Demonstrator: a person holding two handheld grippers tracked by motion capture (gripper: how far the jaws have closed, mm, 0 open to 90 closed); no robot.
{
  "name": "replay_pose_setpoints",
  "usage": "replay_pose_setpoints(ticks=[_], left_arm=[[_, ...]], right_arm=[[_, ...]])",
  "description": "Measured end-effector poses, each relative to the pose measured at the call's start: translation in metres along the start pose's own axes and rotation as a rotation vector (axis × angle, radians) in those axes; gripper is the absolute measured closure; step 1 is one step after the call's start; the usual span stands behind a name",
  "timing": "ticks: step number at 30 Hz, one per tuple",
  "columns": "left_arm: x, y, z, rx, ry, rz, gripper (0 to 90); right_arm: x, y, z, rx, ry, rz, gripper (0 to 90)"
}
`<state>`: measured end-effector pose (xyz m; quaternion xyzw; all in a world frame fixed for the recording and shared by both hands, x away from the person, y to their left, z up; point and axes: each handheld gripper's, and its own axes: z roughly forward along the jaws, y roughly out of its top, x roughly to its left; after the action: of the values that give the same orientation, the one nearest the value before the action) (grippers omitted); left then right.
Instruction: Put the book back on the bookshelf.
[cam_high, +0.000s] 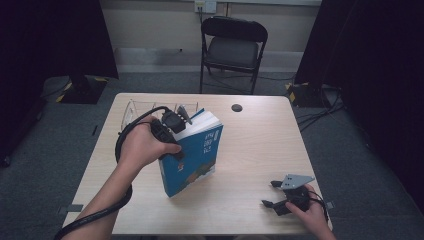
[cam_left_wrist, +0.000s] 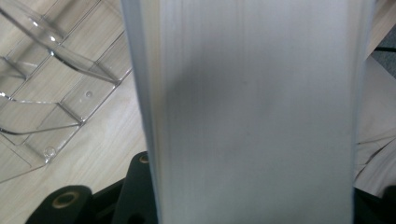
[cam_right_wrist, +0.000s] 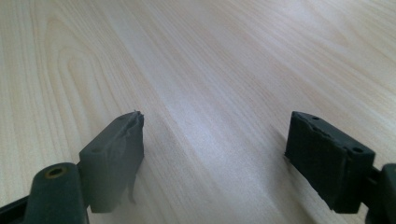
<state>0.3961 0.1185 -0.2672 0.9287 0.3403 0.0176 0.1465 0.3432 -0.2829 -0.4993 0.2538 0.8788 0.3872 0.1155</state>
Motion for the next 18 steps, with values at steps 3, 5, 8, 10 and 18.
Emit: replay_pose_setpoints(ticks=[3, 5, 8, 10, 18], left_arm=[[0.003, -0.003, -0.002, 0.0, 0.009, -0.006, 62.0], [0.003, -0.005, -0.003, -0.001, 0.016, -0.007, 62.0], [0.006, -0.008, -0.005, 0.008, 0.01, -0.013, 62.1], [0.008, -0.01, -0.005, 0.009, 0.018, -0.013, 62.0], [0.016, -0.021, -0.01, 0.006, 0.031, -0.046, 62.1]], right_arm=[[0.0, 0.0, 0.0, 0.0, 0.0, 0.0, 18.8], [0.0, 0.0, 0.0, 0.0, 0.0, 0.0, 18.8], [0.0, 0.0, 0.0, -0.001, -0.001, -0.001, 18.8], [0.0, 0.0, 0.0, -0.002, -0.001, -0.002, 18.8], [0.0, 0.0, 0.0, 0.0, 0.0, 0.0, 18.8]])
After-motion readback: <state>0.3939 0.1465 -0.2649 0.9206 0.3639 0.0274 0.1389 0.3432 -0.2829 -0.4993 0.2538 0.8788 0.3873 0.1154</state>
